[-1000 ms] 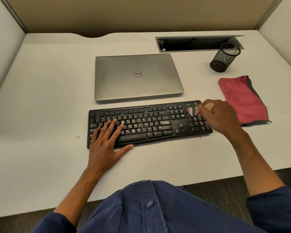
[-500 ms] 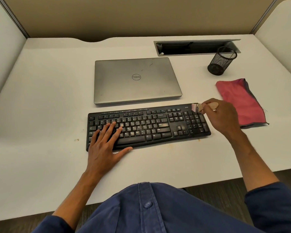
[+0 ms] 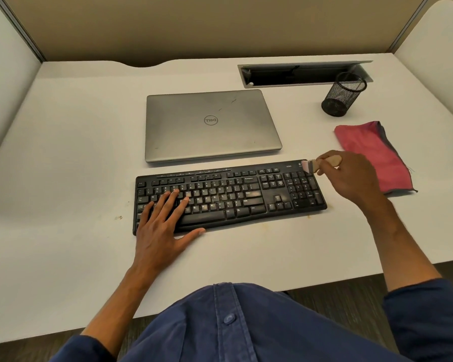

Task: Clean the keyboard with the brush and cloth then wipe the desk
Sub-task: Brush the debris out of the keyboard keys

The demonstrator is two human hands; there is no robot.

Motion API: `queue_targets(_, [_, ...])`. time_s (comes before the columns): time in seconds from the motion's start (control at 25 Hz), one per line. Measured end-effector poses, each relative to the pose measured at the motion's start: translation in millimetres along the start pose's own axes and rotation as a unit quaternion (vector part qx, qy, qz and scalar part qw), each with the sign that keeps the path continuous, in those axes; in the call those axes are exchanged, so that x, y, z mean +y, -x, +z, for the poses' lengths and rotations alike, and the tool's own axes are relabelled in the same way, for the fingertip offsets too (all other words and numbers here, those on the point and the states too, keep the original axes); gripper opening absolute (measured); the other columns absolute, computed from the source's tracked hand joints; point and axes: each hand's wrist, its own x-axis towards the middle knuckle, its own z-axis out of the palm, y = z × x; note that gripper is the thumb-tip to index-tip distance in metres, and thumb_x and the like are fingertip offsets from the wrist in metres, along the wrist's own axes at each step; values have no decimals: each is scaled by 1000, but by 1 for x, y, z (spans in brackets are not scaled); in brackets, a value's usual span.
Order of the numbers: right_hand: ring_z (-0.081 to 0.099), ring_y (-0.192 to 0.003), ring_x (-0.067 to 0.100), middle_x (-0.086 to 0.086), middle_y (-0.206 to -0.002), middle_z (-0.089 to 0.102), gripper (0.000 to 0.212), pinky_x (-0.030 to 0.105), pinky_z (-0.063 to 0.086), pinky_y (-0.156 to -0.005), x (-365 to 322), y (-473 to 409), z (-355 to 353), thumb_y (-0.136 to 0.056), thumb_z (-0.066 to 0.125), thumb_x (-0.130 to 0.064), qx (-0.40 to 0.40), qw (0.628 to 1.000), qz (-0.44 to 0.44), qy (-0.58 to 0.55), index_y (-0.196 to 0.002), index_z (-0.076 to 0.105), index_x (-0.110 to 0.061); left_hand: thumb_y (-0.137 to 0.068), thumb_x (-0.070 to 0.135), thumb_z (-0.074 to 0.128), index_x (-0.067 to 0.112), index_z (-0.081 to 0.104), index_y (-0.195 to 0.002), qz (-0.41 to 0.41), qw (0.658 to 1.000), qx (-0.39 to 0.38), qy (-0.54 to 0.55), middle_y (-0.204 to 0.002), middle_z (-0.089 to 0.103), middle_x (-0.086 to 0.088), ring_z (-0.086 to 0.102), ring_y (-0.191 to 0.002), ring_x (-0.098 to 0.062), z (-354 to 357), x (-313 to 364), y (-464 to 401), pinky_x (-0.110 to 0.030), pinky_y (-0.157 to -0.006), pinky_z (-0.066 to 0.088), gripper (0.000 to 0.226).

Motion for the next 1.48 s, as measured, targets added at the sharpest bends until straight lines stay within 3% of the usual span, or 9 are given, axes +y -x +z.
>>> queue_targets(0.28, [63, -66, 12, -10, -62, 70, 33, 28, 38, -57, 9, 34, -19, -86, 57, -17, -90, 995, 36, 27, -58, 72, -25, -87, 78, 38, 23, 48, -147, -1, 1000, 2, 0, -158, 38, -3, 32, -147, -23, 1, 1, 0, -43, -121, 17, 82])
queue_targets(0.44, [65, -82, 13, -11, -86, 76, 17, 32, 49, -70, 0, 41, -19, -90, 63, -24, -40, 999, -16, -19, -85, 78, -29, -87, 78, 37, 23, 48, -147, -1, 1000, -1, 1, -158, 38, -3, 32, -147, -23, 1, 1, 0, -45, -120, 19, 83])
queue_targets(0.72, [68, -94, 8, -12, -94, 77, 12, 39, 54, -86, 5, 33, -25, -86, 74, -30, -184, 982, -24, -35, -95, 79, -36, -87, 77, 39, 22, 48, -147, 2, 1000, 1, 0, -157, 38, -5, 33, -146, -24, 0, 1, 0, -43, -120, 18, 82])
queue_targets(0.96, [54, -66, 1, -10, -77, 70, 14, 23, 35, -57, 14, 20, -53, -90, 69, -16, -160, 985, 17, 57, -94, 80, -25, -87, 78, 38, 22, 49, -146, 2, 1000, 5, 3, -157, 39, -5, 34, -146, -24, 0, 1, -1, -43, -120, 18, 82])
queue_targets(1.08, [61, -80, -1, -10, -90, 75, 12, 23, 47, -72, -6, 21, -45, -86, 74, -26, -179, 983, -15, -32, -97, 80, -27, -87, 77, 38, 22, 48, -147, 2, 1000, 3, 3, -158, 38, -4, 33, -147, -24, 0, 0, 0, -43, -120, 18, 82])
queue_targets(1.2, [68, -95, 13, -6, -97, 77, 13, 40, 51, -91, -14, 19, -31, -83, 77, -29, -213, 975, -44, -39, -95, 80, -34, -87, 77, 39, 22, 49, -147, 3, 1000, 1, 4, -158, 38, -4, 33, -147, -24, 0, 0, 0, -43, -120, 17, 82])
queue_targets(1.28, [68, -92, 16, -7, -92, 77, 11, 41, 53, -87, -9, 12, -30, -83, 78, -29, -205, 978, -33, -4, -90, 79, -37, -86, 78, 40, 23, 49, -146, 1, 1000, 1, 4, -158, 39, -3, 33, -147, -23, 1, 0, -1, -43, -120, 19, 82])
queue_targets(1.4, [61, -70, 12, -10, -75, 72, 12, 31, 48, -62, 1, 5, -44, -86, 75, -22, -187, 981, 1, 45, -86, 78, -33, -86, 78, 40, 23, 50, -146, 0, 1000, 3, 2, -157, 39, -3, 33, -146, -23, 1, -1, 0, -44, -120, 20, 82])
queue_targets(1.48, [60, -67, 11, -6, -75, 72, 17, 28, 47, -61, 1, 1, -48, -87, 74, -21, -159, 985, -5, 62, -81, 74, -37, -86, 77, 40, 22, 50, -146, 2, 1000, 2, 3, -157, 39, -4, 34, -146, -24, 1, -1, 0, -44, -120, 19, 82])
